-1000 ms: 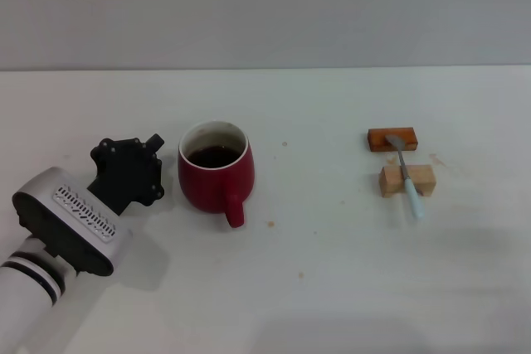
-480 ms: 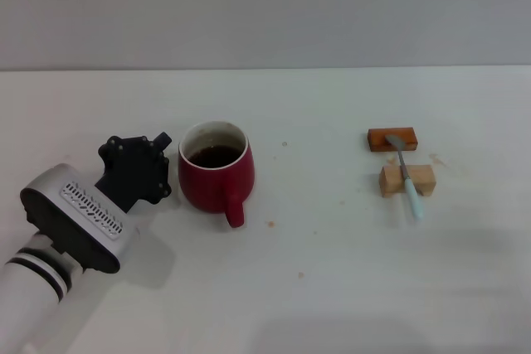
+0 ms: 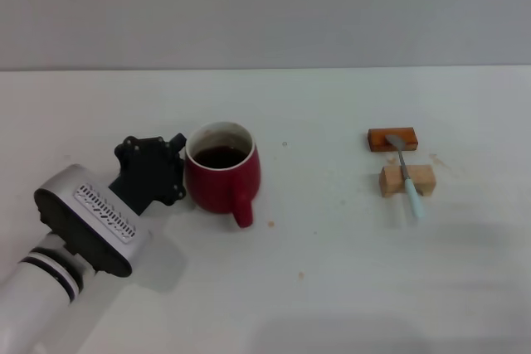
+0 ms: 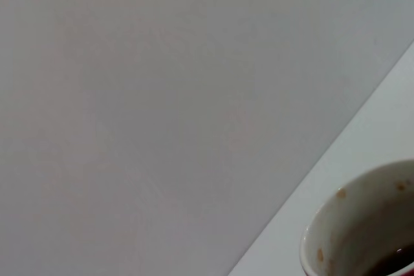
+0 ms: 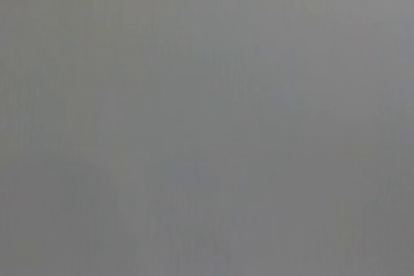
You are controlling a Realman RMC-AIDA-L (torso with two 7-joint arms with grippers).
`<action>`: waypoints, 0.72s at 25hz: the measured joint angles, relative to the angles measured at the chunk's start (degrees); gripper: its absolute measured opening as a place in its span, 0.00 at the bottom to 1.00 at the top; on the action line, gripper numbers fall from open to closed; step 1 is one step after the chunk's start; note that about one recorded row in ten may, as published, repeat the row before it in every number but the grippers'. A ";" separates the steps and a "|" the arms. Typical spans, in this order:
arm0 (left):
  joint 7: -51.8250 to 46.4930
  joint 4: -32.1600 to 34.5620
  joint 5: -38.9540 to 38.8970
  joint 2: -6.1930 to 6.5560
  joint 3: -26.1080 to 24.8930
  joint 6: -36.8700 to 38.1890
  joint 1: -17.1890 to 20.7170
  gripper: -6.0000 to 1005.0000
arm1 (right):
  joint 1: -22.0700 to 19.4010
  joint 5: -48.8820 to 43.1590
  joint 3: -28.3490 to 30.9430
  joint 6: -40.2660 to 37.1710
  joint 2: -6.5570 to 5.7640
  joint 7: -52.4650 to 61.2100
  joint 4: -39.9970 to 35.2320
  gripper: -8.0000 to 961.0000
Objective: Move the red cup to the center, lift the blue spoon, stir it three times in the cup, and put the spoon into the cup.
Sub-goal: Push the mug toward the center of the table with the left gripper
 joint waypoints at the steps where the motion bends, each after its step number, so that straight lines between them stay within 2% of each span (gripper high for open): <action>1: 0.00 -0.14 0.00 0.00 0.27 -0.14 -0.06 0.00 | 0.08 0.00 0.02 0.00 0.00 0.00 0.00 0.70; 11: -0.12 -1.98 0.11 -0.12 2.46 -1.86 -0.92 0.00 | 0.77 0.00 0.08 0.00 0.00 0.04 0.03 0.70; 18: -0.62 -1.90 -0.19 -0.08 2.23 -2.12 -1.21 0.00 | 0.85 -0.01 0.08 0.00 0.07 0.08 0.02 0.70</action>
